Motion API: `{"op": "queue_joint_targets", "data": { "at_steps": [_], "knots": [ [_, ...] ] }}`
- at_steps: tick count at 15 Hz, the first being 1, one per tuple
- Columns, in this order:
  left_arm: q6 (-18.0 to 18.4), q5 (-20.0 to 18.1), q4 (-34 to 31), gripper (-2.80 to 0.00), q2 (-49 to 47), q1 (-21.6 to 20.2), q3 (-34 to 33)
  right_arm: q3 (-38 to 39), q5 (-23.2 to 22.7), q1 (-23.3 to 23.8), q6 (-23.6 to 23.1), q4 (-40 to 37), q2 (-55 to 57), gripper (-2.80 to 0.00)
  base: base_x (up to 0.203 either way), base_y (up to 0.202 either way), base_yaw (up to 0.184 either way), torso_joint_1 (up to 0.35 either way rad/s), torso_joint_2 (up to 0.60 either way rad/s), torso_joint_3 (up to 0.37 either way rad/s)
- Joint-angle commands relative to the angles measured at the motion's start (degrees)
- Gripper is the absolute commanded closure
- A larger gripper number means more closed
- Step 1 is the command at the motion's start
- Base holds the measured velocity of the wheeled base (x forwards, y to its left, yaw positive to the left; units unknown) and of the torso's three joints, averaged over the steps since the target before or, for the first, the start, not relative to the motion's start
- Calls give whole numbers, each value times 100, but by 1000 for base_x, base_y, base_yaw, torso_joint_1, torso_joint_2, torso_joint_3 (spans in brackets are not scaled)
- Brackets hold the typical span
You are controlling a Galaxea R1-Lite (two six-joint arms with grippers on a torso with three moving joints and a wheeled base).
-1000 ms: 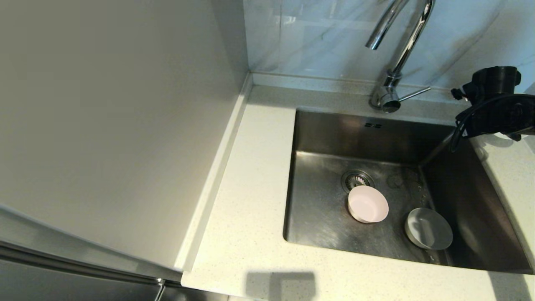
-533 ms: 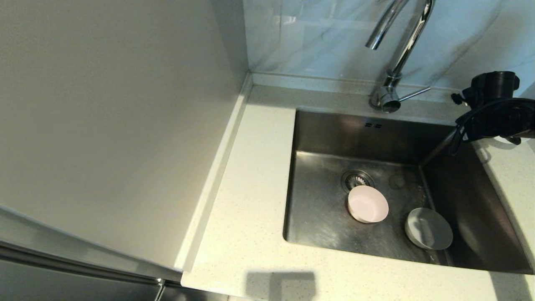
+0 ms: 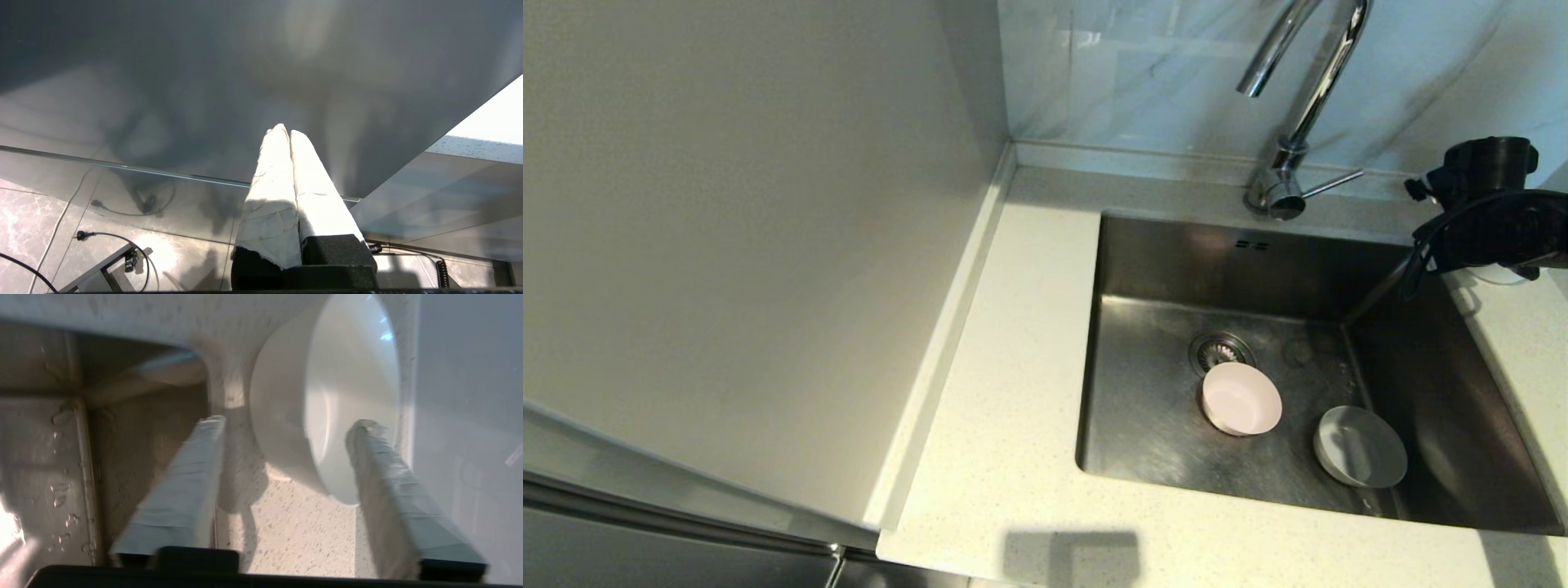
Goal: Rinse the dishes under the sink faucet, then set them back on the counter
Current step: Put a bowl back to the table from the sink
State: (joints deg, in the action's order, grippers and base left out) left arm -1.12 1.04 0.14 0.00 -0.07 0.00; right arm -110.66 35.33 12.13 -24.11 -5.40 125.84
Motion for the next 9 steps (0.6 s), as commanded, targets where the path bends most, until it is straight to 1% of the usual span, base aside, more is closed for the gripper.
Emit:
{"op": "queue_joint_targets", "data": {
  "at_steps": [1,3,5,6,8,9],
  "knots": [
    [-11,2,4,0,18,-1,0,-75,17,-4,-15,-5,-74,-280,0,0,0,0,0,0],
    [-2,-1,4,0,18,-1,0,68,3,-30,12,-17,-283,-280,0,0,0,0,0,0],
    [-8,2,4,0,18,-1,0,849,-34,-181,94,-21,-725,-280,0,0,0,0,0,0],
    [-6,2,4,0,18,-1,0,1261,-123,-268,176,-21,-938,-280,0,0,0,0,0,0],
    [-2,2,4,0,18,-1,0,2059,-418,-458,341,-28,-1296,-280,0,0,0,0,0,0],
    [-11,2,4,0,18,-1,0,2326,-578,-534,375,-30,-1399,-280,0,0,0,0,0,0]
  ]
}}
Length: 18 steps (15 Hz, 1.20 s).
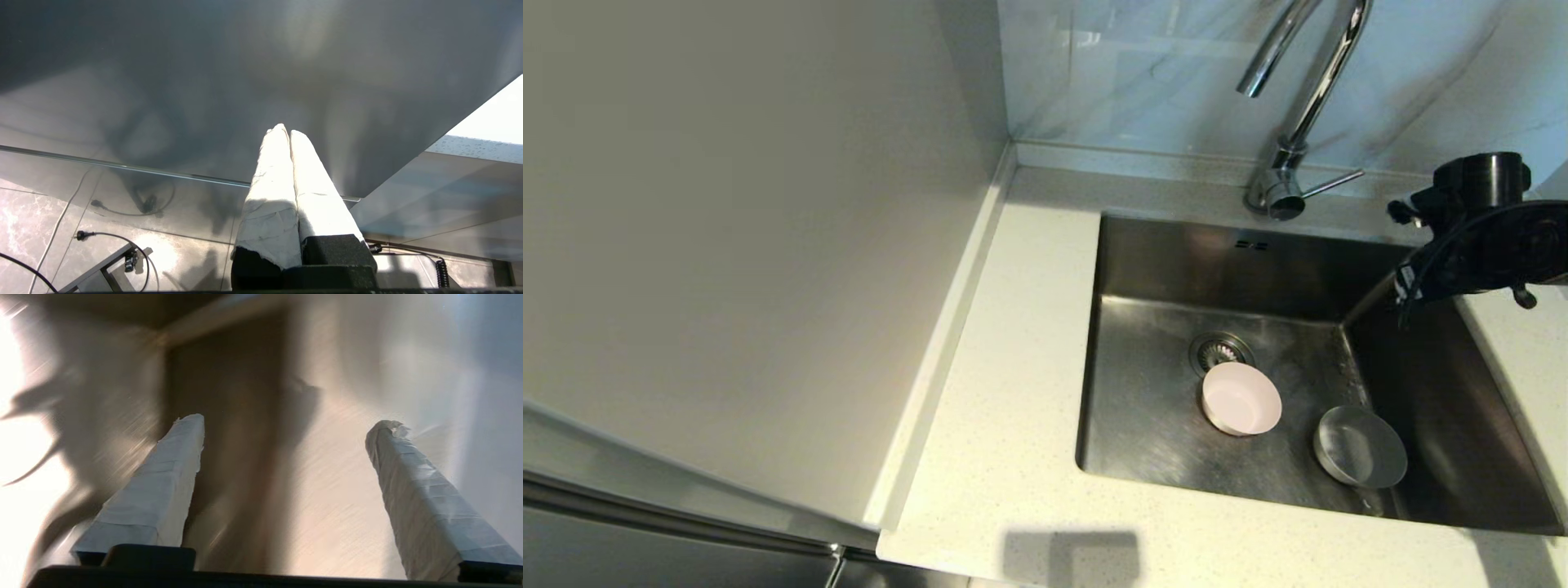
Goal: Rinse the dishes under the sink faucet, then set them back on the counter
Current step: Put a bowl back to the table from the sink
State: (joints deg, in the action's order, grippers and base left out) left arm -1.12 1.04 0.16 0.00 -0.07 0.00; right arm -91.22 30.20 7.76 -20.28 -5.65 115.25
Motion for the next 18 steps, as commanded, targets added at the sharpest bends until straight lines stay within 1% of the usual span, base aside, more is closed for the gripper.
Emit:
{"op": "queue_joint_targets", "data": {
  "at_steps": [1,3,4,6,11,13,15,18],
  "knots": [
    [-3,2,2,0,18,-1,0,614,-293,-162,21,-6,-401,-280,0,0,0,0,0,0],
    [-11,2,2,0,18,-1,0,881,-642,-244,65,-7,-423,-280,0,0,0,0,0,0],
    [-7,2,2,0,18,-1,0,962,-746,-289,109,-7,-410,-280,0,0,0,0,0,0],
    [-3,2,2,0,18,-1,0,1108,-837,-471,349,-7,-359,-280,0,0,0,0,0,0],
    [-3,-3,2,0,26,-1,0,1732,-877,-972,788,2,-162,-280,0,0,0,0,0,0],
    [-10,2,2,0,18,-1,0,1907,-880,-1152,849,3,-133,-280,0,0,0,0,0,0],
    [-7,2,2,0,18,-1,0,1927,-876,-1319,909,13,40,-280,0,0,0,0,0,0],
    [-10,2,2,0,18,-1,0,1753,-849,-1548,1114,24,431,-280,0,0,0,0,0,0]
  ]
}}
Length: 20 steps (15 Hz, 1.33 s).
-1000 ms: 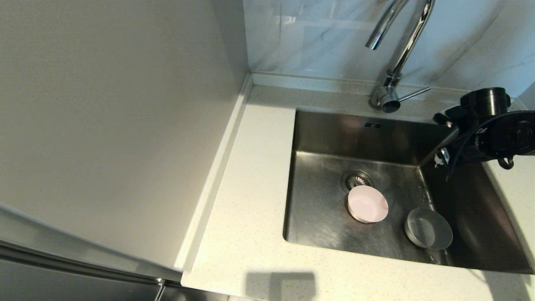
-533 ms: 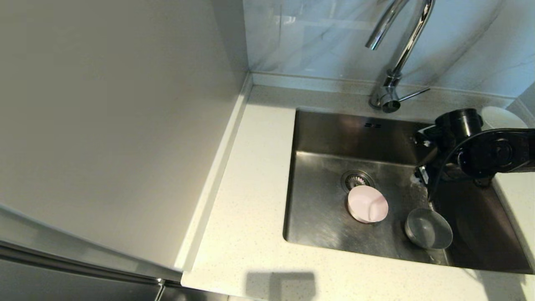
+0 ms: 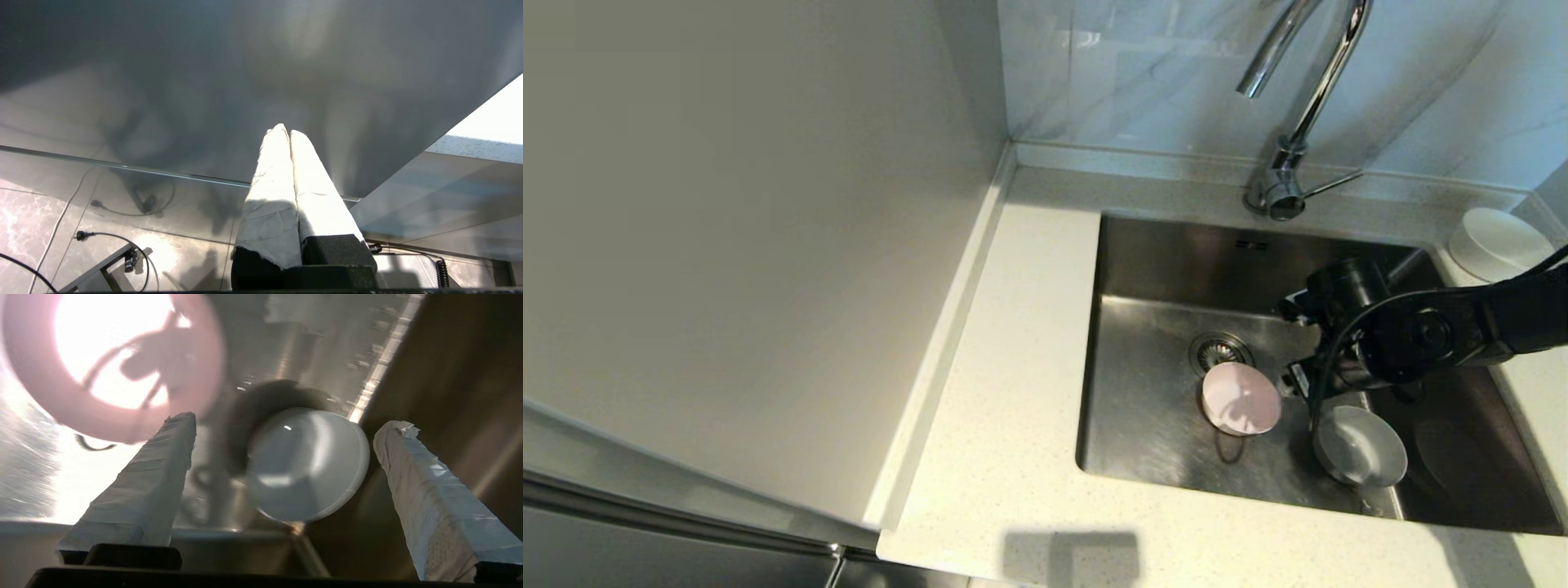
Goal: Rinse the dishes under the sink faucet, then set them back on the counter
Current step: Put a bowl back to the table from the sink
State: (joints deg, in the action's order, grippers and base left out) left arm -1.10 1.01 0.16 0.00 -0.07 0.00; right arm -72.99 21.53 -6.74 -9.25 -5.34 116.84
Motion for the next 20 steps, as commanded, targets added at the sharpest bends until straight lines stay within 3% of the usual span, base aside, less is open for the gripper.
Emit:
{"op": "queue_joint_targets", "data": {
  "at_steps": [1,5,8,14,15,20],
  "knots": [
    [-4,4,2,0,18,-1,0,-146,25,-155,69,-4,404,-280,0,0,0,0,0,0],
    [-4,4,2,0,18,-1,0,-379,63,-239,223,17,892,-280,0,0,0,0,0,0],
    [-10,4,2,0,18,-1,0,-359,145,-240,214,685,1216,-280,0,0,0,0,0,0],
    [-4,2,2,0,18,-1,0,-418,153,-240,196,721,1500,-280,0,0,0,0,0,0],
    [-11,4,2,0,18,-1,0,-437,150,-240,196,720,1509,0,0,0,0,0,0,0],
    [-4,0,2,0,18,-1,0,-650,158,-240,196,719,1509,0,0,0,0,0,0,0]
  ]
}}
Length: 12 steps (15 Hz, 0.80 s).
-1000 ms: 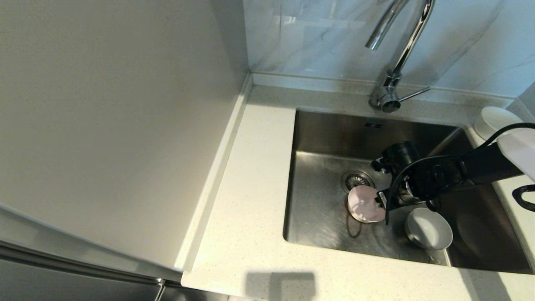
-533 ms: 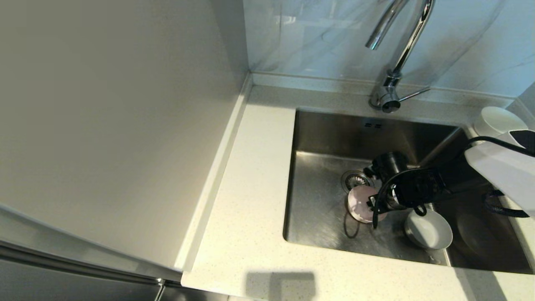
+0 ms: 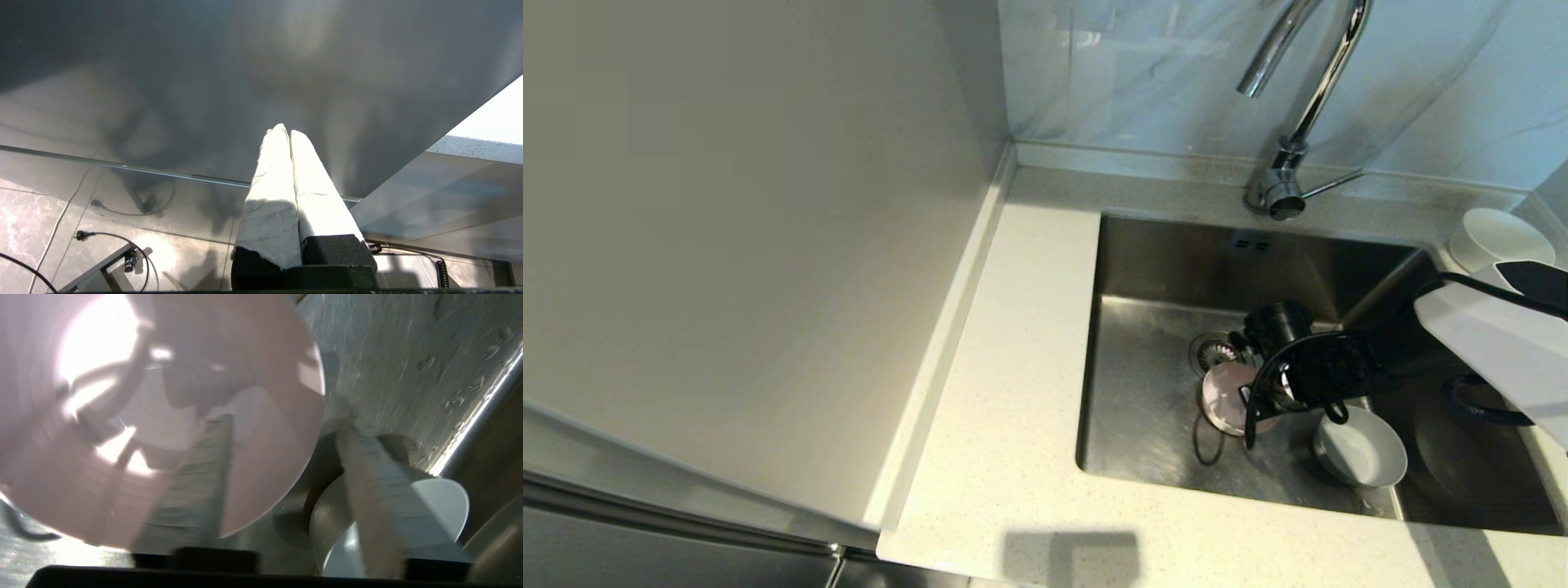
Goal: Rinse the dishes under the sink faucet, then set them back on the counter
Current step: Put a bowl back to the table from the sink
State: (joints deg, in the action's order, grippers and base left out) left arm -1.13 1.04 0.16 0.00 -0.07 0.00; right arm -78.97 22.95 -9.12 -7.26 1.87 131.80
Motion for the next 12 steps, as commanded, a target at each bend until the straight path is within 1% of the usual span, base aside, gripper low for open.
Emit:
{"op": "queue_joint_targets", "data": {
  "at_steps": [1,8,12],
  "knots": [
    [-10,-2,2,0,18,-1,0,-81,19,3,-12,-2,-6,0,0,0,0,0,0,0],
    [-1,1,2,0,18,-1,0,-240,100,7,-12,-2,-167,0,0,0,0,0,0,0],
    [-1,-7,2,0,18,-1,0,-836,236,72,-56,-50,-399,0,0,0,0,0,0,0]
  ]
}}
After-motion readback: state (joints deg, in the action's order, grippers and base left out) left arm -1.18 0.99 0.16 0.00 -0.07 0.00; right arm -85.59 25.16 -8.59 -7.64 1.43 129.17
